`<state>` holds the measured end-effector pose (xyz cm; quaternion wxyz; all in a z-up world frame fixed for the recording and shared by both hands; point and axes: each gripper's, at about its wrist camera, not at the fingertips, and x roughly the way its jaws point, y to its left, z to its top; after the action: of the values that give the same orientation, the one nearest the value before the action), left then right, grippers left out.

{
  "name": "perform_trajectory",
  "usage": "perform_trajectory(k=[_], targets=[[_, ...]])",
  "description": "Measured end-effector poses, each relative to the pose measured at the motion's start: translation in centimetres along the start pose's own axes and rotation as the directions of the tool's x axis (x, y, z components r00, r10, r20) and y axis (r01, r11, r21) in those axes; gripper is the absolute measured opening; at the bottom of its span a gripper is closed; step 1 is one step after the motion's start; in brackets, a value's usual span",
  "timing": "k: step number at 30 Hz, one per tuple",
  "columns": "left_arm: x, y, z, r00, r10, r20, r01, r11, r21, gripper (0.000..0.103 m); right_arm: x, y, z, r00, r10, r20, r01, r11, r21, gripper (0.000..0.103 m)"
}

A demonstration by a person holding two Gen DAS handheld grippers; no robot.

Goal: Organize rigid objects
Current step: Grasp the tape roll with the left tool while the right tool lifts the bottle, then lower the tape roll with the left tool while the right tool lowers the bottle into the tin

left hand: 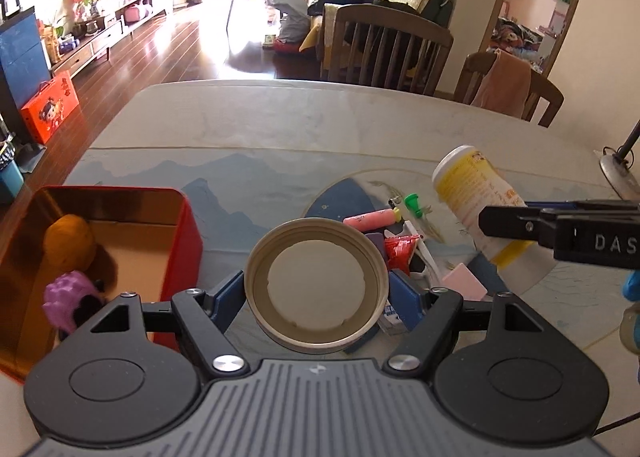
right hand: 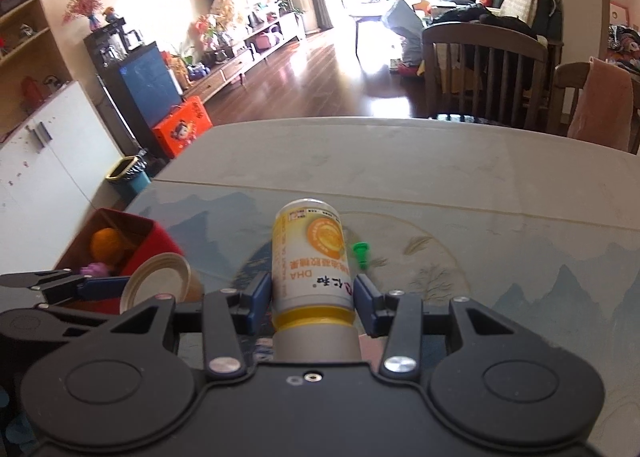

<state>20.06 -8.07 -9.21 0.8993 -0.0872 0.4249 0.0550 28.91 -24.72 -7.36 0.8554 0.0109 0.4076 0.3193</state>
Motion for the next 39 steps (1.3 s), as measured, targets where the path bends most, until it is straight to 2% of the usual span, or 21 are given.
perform_trajectory(k=[9, 19, 28, 39], targets=[[-3.3, 1.8, -0.3, 0.999, -0.018, 0.027, 0.018, 1.0, -0.015, 0.077, -2.1, 4.1, -0.8, 0.999, 0.032, 0.017, -0.031, 0.999, -0.023, 0.044], [-6.3, 7.1, -1.2, 0.999, -0.012, 0.045, 0.013, 0.999, -0.042, 0.077, -1.6, 10.0, -1.5, 0.999, 0.04, 0.019, -0.039, 0.999, -0.035, 0.045], [-7.6, 13.2, -1.7, 0.999, 0.025, 0.043, -0.023, 0.998, -0.05, 0.077, 0.5, 15.4, -1.4, 0.999, 0.045, 0.017, -0.044, 0.998, -0.042, 0.045], [-5.7, 19.0, -0.3, 0.997, 0.07, 0.025, -0.069, 0.997, -0.043, 0.077, 5.0, 20.2, -0.8, 1.0, 0.019, -0.015, -0.02, 0.997, -0.068, 0.045]])
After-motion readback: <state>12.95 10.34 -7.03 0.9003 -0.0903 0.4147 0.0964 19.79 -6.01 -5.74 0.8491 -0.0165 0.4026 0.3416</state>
